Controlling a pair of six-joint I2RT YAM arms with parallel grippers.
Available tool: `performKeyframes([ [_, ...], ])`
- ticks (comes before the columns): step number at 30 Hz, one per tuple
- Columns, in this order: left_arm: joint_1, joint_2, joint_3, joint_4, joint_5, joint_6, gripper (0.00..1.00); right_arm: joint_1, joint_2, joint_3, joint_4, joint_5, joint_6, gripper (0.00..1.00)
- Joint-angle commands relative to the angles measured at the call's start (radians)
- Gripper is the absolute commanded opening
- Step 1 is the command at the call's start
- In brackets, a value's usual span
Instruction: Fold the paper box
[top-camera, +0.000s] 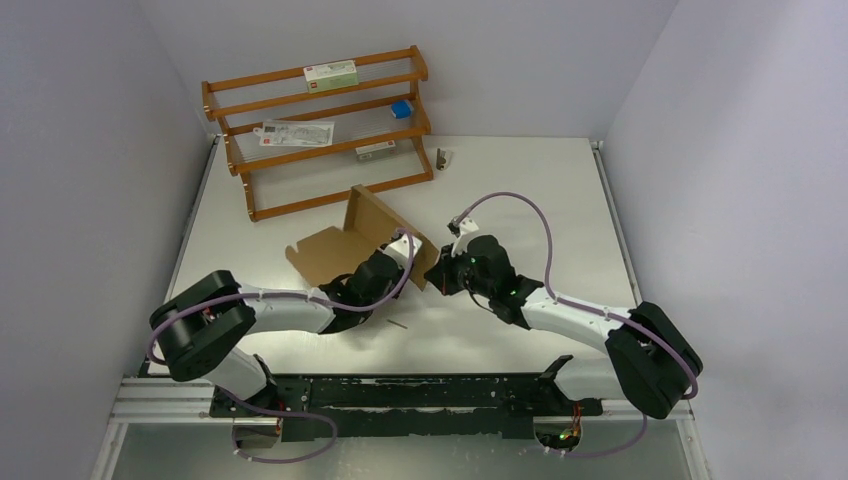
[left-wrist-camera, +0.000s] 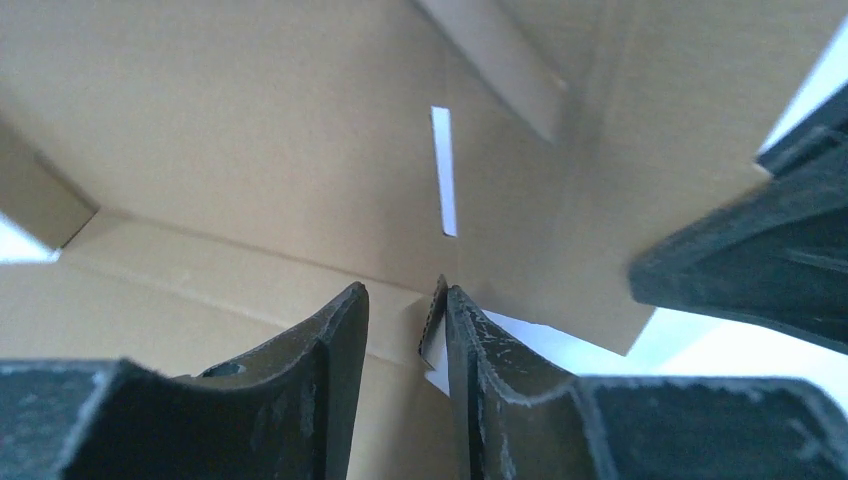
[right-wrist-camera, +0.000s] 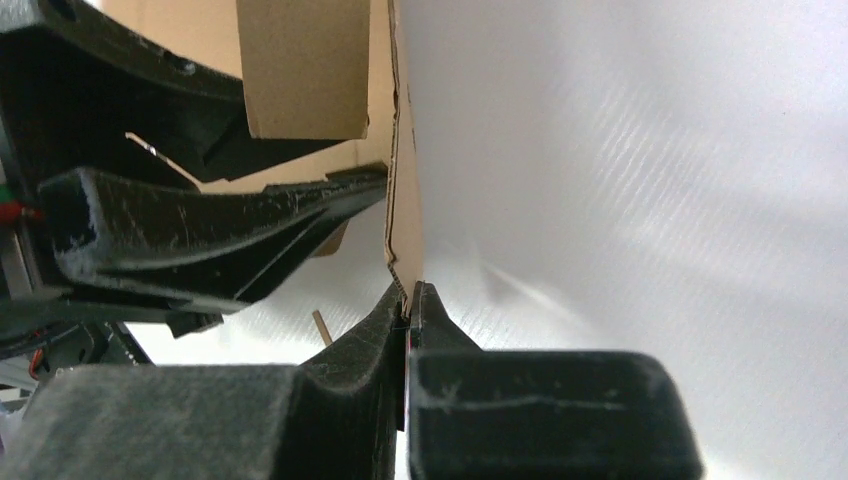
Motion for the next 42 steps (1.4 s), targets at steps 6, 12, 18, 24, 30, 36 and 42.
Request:
performKeyframes([
  [6,0.038,0.001,0.007,-0.024,0.042,-0.066,0.42,0.007,0.02,0.02,0.007,-0.048,-0.02,0.0],
  [12,0.066,-0.026,0.018,-0.075,0.082,-0.132,0.56,0.007,0.026,0.032,-0.022,-0.03,-0.054,0.0],
  [18,0.074,-0.156,0.011,-0.179,0.142,-0.211,0.69,0.007,0.039,0.057,-0.061,0.02,-0.156,0.0],
  [24,0.153,-0.253,-0.048,-0.241,0.165,-0.261,0.74,0.005,0.088,0.068,-0.029,0.027,-0.257,0.0],
  [30,0.26,-0.209,-0.036,-0.265,0.203,-0.266,0.76,0.004,0.156,0.106,-0.006,0.063,-0.346,0.0],
  [36,0.307,-0.08,-0.007,-0.263,0.277,-0.318,0.73,0.001,0.217,0.145,0.014,0.097,-0.323,0.0],
  [42,0.306,-0.025,-0.033,-0.226,0.303,-0.365,0.72,0.0,0.228,0.121,0.102,0.104,-0.229,0.0],
])
